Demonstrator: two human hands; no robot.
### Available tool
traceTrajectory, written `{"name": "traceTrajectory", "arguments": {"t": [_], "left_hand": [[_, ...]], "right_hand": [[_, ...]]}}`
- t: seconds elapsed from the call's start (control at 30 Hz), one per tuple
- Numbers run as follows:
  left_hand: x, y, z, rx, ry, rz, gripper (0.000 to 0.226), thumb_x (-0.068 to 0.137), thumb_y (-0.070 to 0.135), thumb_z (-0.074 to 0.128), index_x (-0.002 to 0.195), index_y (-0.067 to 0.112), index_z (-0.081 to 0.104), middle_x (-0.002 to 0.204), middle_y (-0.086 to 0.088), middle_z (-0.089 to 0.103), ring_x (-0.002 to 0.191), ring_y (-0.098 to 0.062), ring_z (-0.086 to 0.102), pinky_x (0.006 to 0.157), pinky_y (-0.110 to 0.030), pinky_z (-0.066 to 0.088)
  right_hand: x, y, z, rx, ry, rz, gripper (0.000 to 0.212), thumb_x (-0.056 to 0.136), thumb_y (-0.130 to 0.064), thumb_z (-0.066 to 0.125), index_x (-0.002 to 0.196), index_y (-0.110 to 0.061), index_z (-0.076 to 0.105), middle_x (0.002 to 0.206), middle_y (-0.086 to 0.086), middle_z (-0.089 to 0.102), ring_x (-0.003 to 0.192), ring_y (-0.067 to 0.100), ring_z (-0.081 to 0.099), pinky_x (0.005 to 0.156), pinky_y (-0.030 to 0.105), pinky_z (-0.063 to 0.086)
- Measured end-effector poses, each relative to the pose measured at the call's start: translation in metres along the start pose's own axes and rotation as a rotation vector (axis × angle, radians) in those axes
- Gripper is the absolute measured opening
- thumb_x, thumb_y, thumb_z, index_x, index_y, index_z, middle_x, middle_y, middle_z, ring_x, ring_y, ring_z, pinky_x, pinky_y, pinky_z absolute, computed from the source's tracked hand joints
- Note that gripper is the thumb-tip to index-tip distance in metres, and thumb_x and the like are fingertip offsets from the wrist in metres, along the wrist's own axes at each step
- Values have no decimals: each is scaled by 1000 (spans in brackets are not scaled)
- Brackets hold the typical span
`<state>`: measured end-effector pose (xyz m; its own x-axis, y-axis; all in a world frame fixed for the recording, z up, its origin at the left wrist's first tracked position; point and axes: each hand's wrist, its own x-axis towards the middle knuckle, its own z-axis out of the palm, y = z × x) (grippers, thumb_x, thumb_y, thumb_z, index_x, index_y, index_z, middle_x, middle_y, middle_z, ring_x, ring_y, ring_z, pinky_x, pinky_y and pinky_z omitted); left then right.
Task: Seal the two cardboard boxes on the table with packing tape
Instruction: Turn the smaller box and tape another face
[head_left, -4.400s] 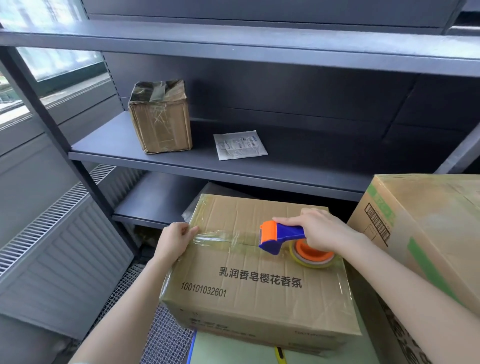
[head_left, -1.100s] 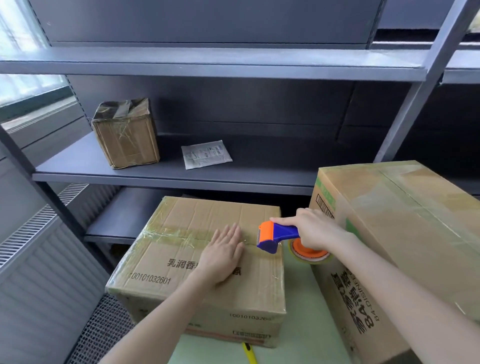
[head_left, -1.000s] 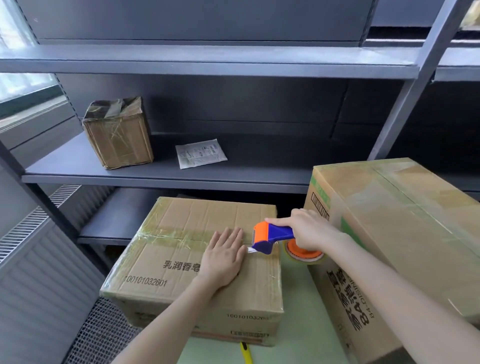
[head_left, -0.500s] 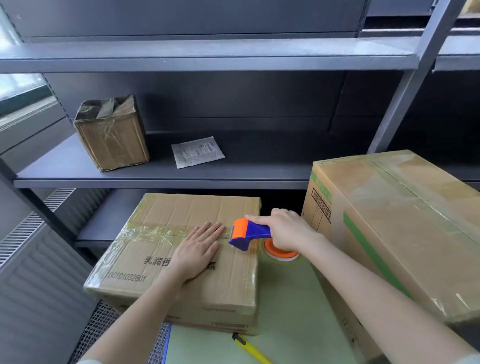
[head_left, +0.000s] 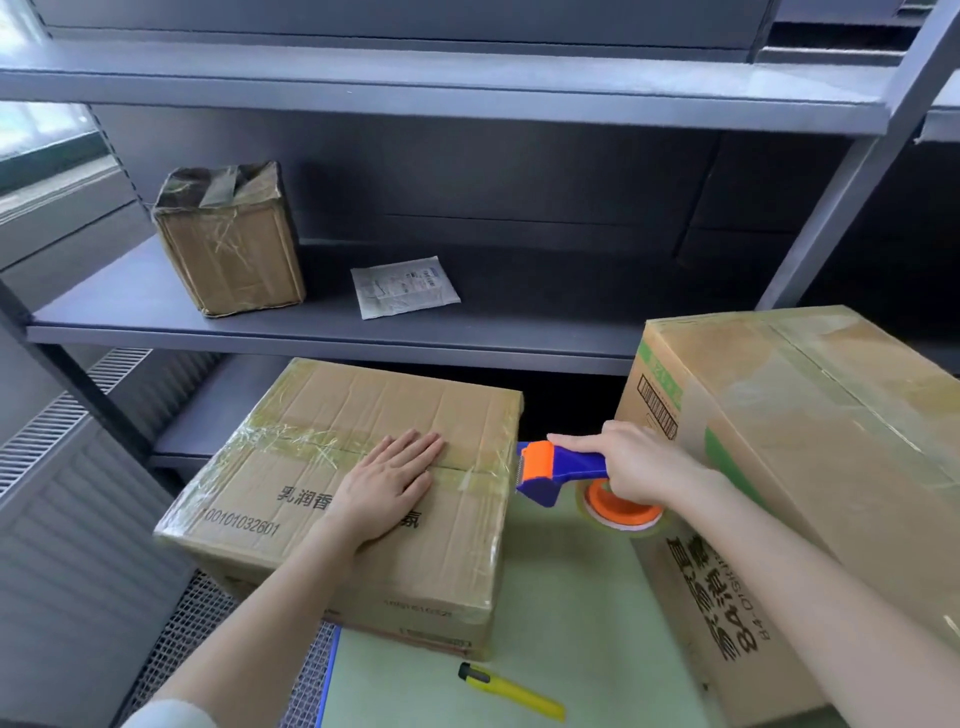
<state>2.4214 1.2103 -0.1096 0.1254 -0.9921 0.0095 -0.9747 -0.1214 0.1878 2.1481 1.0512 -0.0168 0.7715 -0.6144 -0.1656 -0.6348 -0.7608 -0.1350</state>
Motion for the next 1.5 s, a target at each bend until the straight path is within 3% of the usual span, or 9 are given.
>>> {"name": "traceTrajectory", "arguments": {"t": [0.13, 0.23, 0.4, 0.67, 0.8, 0.97, 1.1, 1.33, 1.5], "left_hand": [[5, 15, -2, 1, -28, -152, 53, 99, 36, 23, 150, 32, 9, 155, 20, 7, 143, -2, -1, 118, -32, -4], [22, 50, 0, 5, -7, -271, 59, 98, 42, 23, 150, 18, 14, 158, 6, 11, 145, -12, 4, 117, -39, -4], [34, 85, 17, 10, 20, -132, 54, 100, 47, 12, 150, 30, 0, 157, 13, -3, 144, -12, -10, 115, -35, -12], [33, 79, 23, 14, 43, -124, 52, 99, 47, 10, 148, 35, -2, 156, 18, 1, 144, -9, -8, 116, -33, -10], [34, 79, 23, 13, 34, -128, 52, 100, 47, 12, 149, 34, 0, 156, 18, 2, 145, -9, -6, 115, -33, -11], [35, 87, 20, -8, 32, -200, 56, 96, 53, 16, 149, 36, 4, 156, 18, 3, 144, -8, -6, 116, -36, -9], [35, 105, 17, -20, 3, -274, 74, 89, 65, 25, 150, 27, 6, 157, 13, 2, 145, -16, -7, 116, -45, -9], [39, 121, 13, 1, -38, -335, 76, 91, 51, 33, 151, 17, 1, 158, 4, -4, 144, -26, -13, 114, -50, -12], [38, 120, 8, -63, -22, -330, 75, 90, 48, 39, 151, 20, 6, 158, 7, 2, 145, -23, -9, 115, -47, -10]], "right_hand": [[-2, 3, 12, 10, -1, -4, 73, 87, -9, 35, 136, -61, 19, 82, -5, 35, 79, 18, 39, 53, 24, 22], [-3, 1, 16, -59, 21, -27, 69, 89, -14, 41, 140, -54, 19, 85, -3, 35, 81, 18, 34, 55, 24, 18], [0, 1, 21, -58, 33, -34, 67, 91, -14, 41, 141, -52, 19, 82, -4, 30, 81, 18, 32, 56, 22, 17], [-11, 5, 15, -7, 49, -42, 71, 91, -11, 36, 137, -60, 14, 77, -10, 29, 75, 13, 32, 53, 21, 17], [-22, 34, 7, -19, -5, 44, 78, 86, -6, 34, 132, -67, 16, 80, -6, 36, 77, 17, 42, 52, 23, 23], [-26, 29, 19, -88, -24, 52, 74, 87, -9, 35, 136, -62, 18, 80, -5, 33, 82, 20, 37, 62, 28, 26], [-19, 22, 34, -153, -20, 19, 65, 93, -16, 40, 140, -55, 18, 84, -1, 30, 82, 20, 30, 70, 30, 24], [4, -5, 45, -205, -72, -27, 63, 94, -9, 35, 141, -50, 26, 88, 2, 37, 100, 30, 50, 73, 32, 30], [26, -16, 38, -269, -181, -47, 62, 91, -9, 43, 140, -45, 31, 114, 6, 55, 107, 30, 52, 73, 33, 34]]}}
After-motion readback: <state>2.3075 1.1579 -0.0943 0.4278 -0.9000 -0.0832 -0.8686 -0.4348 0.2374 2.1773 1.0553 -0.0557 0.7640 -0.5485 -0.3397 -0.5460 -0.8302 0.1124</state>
